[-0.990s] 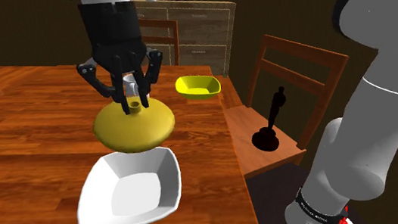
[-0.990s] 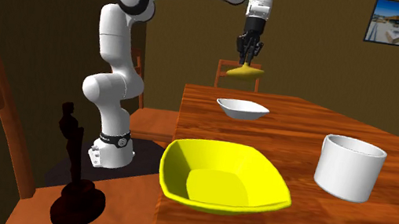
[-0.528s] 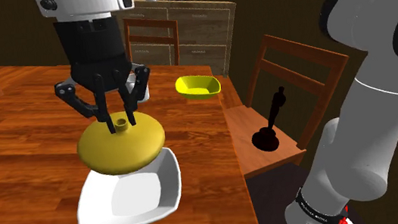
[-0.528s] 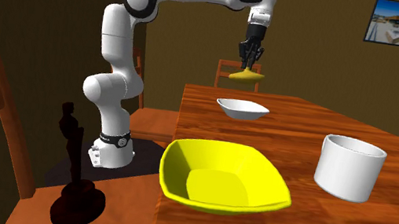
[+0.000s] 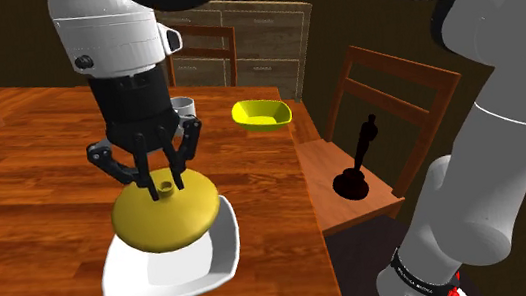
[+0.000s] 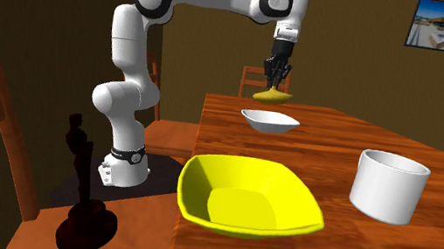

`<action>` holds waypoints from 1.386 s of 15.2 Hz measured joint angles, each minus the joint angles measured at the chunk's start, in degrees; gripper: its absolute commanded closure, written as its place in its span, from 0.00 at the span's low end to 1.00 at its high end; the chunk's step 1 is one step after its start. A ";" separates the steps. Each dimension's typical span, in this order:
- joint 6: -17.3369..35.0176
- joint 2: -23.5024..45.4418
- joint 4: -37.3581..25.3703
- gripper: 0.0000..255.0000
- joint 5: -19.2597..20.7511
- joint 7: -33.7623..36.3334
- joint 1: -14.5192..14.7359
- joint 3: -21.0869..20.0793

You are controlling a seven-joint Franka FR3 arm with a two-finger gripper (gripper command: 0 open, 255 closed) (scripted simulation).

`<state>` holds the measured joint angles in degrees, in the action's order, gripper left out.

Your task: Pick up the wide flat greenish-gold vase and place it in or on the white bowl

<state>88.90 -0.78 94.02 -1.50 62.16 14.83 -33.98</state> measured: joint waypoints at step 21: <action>7.57 -0.93 8.30 0.00 -0.51 -0.51 -0.09 0.11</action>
<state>96.47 -1.71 102.32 -2.01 61.66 14.74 -33.87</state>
